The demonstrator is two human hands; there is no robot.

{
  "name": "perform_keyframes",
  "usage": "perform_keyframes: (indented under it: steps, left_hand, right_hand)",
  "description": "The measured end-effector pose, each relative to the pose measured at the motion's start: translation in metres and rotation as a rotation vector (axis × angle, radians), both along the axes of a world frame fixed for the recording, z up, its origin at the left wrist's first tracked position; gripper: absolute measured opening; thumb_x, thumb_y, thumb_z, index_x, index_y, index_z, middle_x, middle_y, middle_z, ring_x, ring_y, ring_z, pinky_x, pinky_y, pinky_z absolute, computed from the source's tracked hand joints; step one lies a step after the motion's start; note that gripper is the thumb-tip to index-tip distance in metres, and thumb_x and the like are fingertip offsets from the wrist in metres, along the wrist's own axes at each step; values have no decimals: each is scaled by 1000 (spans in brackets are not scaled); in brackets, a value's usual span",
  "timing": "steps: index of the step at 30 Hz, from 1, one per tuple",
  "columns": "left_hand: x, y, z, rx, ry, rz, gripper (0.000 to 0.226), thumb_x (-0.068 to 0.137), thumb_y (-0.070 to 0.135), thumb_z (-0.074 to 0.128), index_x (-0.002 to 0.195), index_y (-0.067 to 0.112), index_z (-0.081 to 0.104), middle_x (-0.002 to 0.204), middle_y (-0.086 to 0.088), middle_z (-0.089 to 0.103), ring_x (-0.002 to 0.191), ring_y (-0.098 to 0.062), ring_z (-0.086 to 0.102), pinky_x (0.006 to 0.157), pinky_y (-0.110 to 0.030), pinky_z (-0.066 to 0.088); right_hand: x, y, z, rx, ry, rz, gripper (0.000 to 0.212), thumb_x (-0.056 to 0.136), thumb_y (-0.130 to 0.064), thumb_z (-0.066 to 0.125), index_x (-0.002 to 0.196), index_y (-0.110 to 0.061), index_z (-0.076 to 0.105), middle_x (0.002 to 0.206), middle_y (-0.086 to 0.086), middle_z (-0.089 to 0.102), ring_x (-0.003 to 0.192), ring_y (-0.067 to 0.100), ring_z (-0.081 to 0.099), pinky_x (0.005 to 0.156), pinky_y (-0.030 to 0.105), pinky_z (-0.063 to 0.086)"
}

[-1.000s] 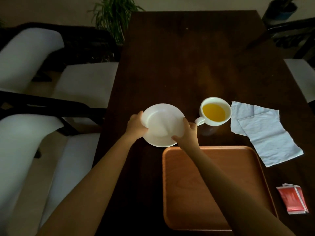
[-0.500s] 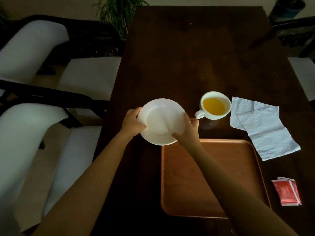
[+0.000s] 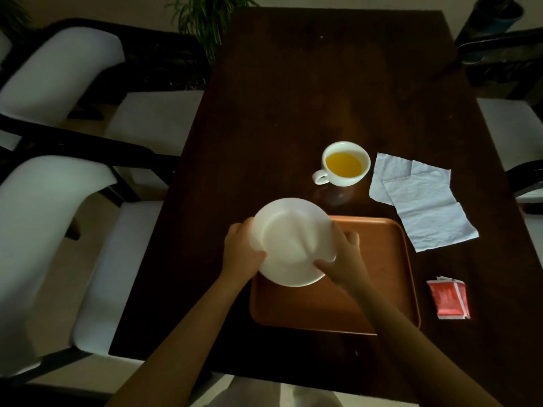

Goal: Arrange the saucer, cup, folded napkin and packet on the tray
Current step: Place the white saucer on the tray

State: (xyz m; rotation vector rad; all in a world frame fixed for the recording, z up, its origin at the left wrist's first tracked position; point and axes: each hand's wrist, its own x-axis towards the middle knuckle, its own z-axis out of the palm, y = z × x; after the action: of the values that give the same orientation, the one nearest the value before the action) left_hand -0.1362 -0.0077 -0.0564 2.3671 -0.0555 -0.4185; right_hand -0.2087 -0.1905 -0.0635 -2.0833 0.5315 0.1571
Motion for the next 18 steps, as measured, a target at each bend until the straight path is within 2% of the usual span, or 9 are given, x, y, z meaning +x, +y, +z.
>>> perform_keyframes:
  steps: [5, 9, 13, 18]
  left_hand:
    - [-29, -4, -4, 5, 18, 2, 59, 68, 9, 63, 122, 21, 45, 125, -11, 44, 109, -27, 48, 79, -30, 38]
    - [-43, -9, -4, 56, 34, 12, 65, 70, 8, 64, 129, 22, 40, 130, -11, 41, 116, -28, 44, 88, -35, 41]
    - [-51, -14, -6, 110, 30, -3, 64, 71, 8, 64, 129, 20, 39, 132, -13, 41, 119, -32, 41, 93, -40, 43]
    - [-56, -18, -17, 216, 44, -8, 64, 73, 12, 64, 131, 18, 36, 134, -12, 39, 122, -31, 37, 93, -39, 42]
  right_hand:
    - [-28, -4, -2, 3, 36, 15, 79, 70, -10, 70, 135, -24, 28, 129, 13, 32, 116, 33, 42, 90, 38, 43]
    - [-40, -5, -6, 24, 62, -6, 78, 71, -10, 71, 135, -25, 28, 131, 12, 31, 118, 32, 40, 93, 43, 45]
    - [-48, -8, -10, 5, 84, -6, 80, 71, -9, 69, 137, -22, 25, 129, 13, 30, 119, 33, 39, 93, 41, 43]
    - [-53, -9, -16, -35, 98, -3, 83, 71, -9, 69, 138, -23, 22, 129, 11, 30, 123, 29, 31, 95, 43, 41]
